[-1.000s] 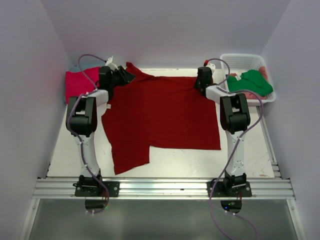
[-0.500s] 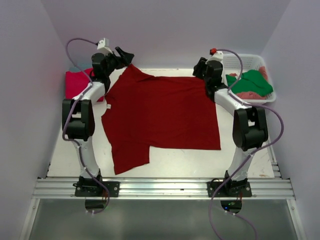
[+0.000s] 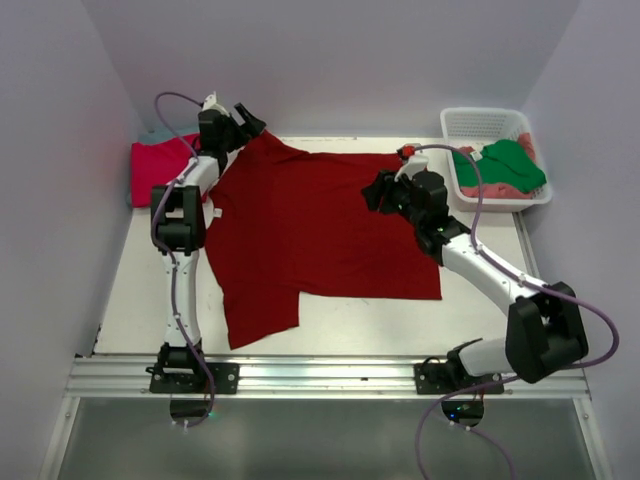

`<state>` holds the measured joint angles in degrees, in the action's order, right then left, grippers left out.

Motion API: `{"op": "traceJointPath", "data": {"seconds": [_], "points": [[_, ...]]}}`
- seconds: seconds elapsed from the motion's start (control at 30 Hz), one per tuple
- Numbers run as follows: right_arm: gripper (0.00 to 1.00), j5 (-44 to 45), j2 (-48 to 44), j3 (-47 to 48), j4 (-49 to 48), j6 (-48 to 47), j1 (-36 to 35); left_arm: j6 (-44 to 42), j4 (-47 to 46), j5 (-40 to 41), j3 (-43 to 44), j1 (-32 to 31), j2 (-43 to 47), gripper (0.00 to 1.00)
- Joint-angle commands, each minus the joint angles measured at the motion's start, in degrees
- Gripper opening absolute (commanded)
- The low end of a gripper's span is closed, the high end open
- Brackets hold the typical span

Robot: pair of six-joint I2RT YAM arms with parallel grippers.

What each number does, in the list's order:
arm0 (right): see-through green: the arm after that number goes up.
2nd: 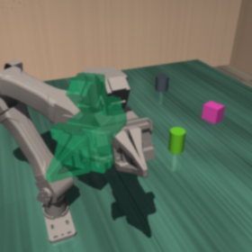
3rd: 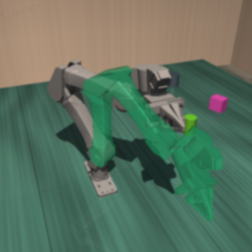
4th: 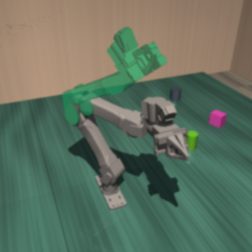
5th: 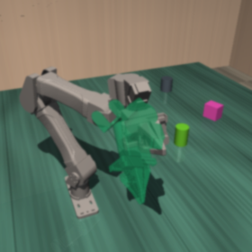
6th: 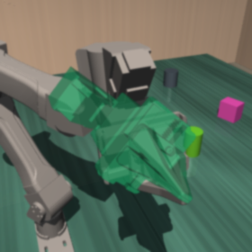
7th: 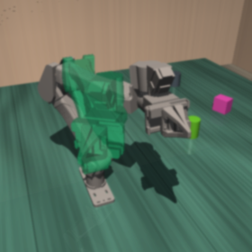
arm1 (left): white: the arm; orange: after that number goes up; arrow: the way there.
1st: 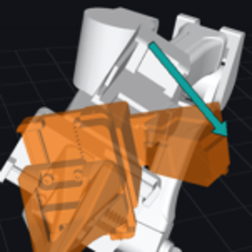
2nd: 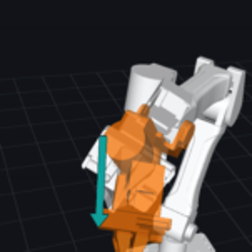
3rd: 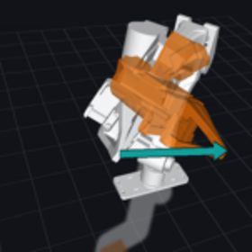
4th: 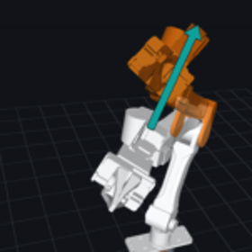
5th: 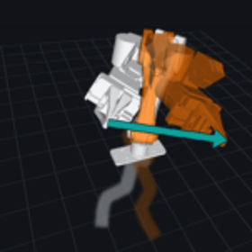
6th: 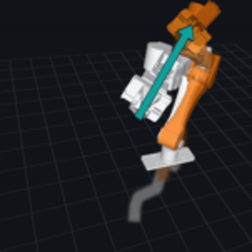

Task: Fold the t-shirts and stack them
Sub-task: Flatten out the tshirt

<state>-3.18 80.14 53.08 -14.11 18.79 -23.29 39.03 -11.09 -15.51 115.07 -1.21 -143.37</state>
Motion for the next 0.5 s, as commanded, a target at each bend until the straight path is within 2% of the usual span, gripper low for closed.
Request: {"op": "traceJointPath", "data": {"seconds": [0.0,0.17,0.27,0.33,0.37,0.43,0.47], "points": [[0.54,-2.79,-4.81,-4.29,3.30,-0.60,0.26,0.70,-3.05,3.90,3.94,0.69,-0.68,1.00],[0.54,-3.50,-9.20,-7.64,6.62,-0.33,0.09,1.49,-3.77,3.47,5.96,0.69,-3.05,1.00],[0.54,-3.41,-10.61,-7.64,9.71,-0.42,-0.09,1.58,-2.71,3.64,1.76,0.69,0.88,0.97],[0.54,-2.45,-11.84,-8.34,10.50,0.28,-0.18,2.54,-7.43,4.17,-9.99,0.60,8.58,0.96],[0.54,-1.84,-12.37,-8.34,11.11,0.72,-0.27,3.33,-11.19,4.43,-19.17,0.51,11.77,0.96],[0.54,0.52,-13.60,-7.47,13.91,1.51,-0.35,5.70,-12.37,5.75,-27.57,0.42,21.14,0.95],[0.54,1.67,-13.87,-7.12,15.41,1.86,-0.44,6.49,-13.42,6.10,-35.18,0.07,24.25,0.95]]}}
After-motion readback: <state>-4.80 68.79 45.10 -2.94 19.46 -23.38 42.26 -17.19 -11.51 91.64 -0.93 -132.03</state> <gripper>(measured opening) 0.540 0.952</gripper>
